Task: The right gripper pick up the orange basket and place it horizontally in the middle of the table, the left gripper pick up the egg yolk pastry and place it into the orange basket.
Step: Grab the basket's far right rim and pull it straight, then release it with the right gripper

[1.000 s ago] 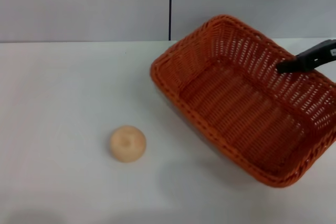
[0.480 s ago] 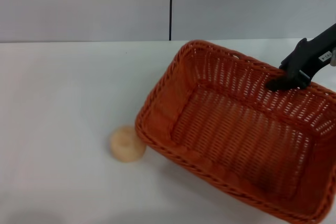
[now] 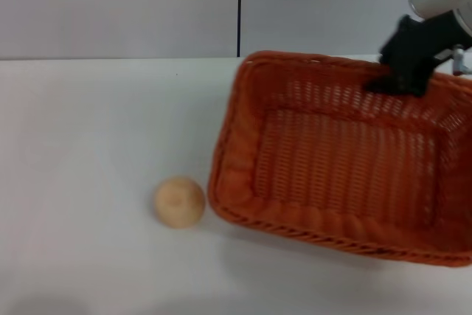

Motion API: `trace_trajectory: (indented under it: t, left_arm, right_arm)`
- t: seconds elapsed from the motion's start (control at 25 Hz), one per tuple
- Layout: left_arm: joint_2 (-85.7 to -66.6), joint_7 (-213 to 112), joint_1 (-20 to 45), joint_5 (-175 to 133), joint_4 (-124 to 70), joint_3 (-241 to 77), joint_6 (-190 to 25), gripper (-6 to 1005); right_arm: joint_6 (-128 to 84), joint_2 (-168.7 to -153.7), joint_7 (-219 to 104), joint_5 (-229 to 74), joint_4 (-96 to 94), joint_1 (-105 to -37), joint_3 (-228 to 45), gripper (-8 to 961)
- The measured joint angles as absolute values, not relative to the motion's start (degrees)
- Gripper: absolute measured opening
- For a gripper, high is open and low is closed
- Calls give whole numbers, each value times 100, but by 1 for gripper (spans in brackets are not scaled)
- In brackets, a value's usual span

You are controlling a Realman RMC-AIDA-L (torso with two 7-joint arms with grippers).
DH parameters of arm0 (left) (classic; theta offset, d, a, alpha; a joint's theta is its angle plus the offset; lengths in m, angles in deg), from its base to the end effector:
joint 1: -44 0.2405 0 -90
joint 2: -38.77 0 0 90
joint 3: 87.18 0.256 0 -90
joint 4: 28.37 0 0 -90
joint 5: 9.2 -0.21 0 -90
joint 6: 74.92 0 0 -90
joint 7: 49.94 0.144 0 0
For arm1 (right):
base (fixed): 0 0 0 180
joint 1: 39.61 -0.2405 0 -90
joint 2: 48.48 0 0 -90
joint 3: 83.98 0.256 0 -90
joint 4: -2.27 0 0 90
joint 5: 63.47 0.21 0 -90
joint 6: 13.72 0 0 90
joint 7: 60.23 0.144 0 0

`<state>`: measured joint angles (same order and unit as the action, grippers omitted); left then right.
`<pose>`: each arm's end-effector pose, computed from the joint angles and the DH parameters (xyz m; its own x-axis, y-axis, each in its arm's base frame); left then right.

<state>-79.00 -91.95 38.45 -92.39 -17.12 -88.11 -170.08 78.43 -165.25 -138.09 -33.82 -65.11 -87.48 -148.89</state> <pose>-0.4057 0.1816 0.0835 0.5066 -0.2038 0.8378 0.8507 -0.0402 -0.5241 0.1512 0.4022 0.0335 0.9223 -0.0294 0.3855 0.0647 -0.9713 -0.2290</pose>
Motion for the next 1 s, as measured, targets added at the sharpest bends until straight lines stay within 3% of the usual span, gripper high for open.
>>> trace_trajectory:
  t: [0.56,1.0]
  left_arm:
    - [-7904,-9213,3889,-9206,-1712,-8825,-17292,789]
    - [-7900,-9213,3873,-9210,-1660,-8802,-17372,788]
  right_arm:
    - [7259,-16493,-14929,-2007,-4725,-9021,-14582,173]
    - [7132,-16595,-15407,-1833,-4460,-9055,-14622,179]
